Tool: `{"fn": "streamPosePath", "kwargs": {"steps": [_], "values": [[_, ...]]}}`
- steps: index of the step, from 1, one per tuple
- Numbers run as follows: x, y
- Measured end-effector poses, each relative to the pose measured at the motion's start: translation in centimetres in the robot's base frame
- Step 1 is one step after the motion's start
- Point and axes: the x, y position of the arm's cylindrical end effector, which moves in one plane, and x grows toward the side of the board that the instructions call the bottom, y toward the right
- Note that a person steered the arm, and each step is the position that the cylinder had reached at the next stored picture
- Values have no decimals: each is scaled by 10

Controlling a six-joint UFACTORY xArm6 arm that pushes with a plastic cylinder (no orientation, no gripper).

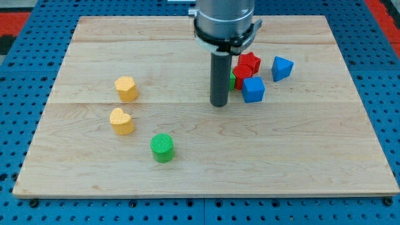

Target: Slide the yellow hexagon to the top left side of the green star

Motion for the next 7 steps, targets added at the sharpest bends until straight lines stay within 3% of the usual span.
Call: {"fn": "streamPosePath", "kwargs": {"steps": [1, 2, 3, 4, 7], "values": [[-34, -6], [-30, -36], [46, -57], [91, -54], [108, -162]]}}
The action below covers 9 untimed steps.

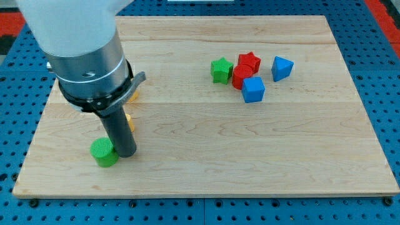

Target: Slide the yellow hexagon to the top left side of the green star

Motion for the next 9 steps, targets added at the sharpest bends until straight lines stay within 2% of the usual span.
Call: {"fn": "streamPosePath", "kwargs": {"steps": [2, 5, 6, 7, 8, 9], "values": [[-72, -24], [-222, -27], [-251, -27], [-236, 17], [-237, 7], [-274, -11]]}}
